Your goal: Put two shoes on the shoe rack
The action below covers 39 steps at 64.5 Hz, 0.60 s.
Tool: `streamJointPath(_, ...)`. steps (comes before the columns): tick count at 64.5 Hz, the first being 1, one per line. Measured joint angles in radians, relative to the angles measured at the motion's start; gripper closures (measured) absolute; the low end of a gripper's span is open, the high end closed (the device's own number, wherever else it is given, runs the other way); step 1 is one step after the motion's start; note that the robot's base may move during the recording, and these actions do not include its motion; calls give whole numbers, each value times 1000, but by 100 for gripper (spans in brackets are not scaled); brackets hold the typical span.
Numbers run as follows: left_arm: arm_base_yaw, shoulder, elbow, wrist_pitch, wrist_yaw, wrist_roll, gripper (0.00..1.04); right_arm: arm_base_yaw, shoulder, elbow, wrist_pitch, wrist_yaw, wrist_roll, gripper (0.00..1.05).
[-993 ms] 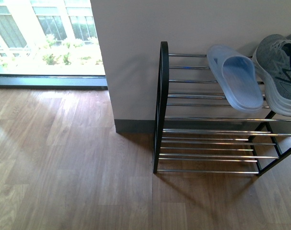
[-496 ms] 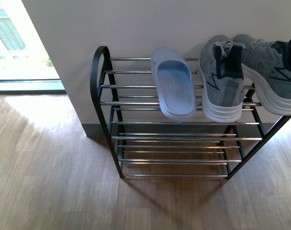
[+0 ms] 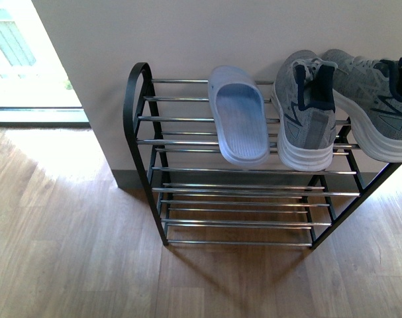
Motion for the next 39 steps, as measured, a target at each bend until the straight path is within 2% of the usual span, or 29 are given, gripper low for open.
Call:
streamJointPath(8, -20, 253, 167, -1, 123, -92, 103, 0, 0, 0, 0, 0, 0, 9)
streamJointPath(21, -58, 612, 486, -63, 256, -265, 103, 0, 0, 0, 0, 0, 0, 9)
streamJointPath(29, -73, 761, 655, -113, 302, -333, 103, 0, 0, 0, 0, 0, 0, 9)
streamJointPath(39, -73, 902, 821, -191, 311, -393, 103, 0, 0, 0, 0, 0, 0, 9)
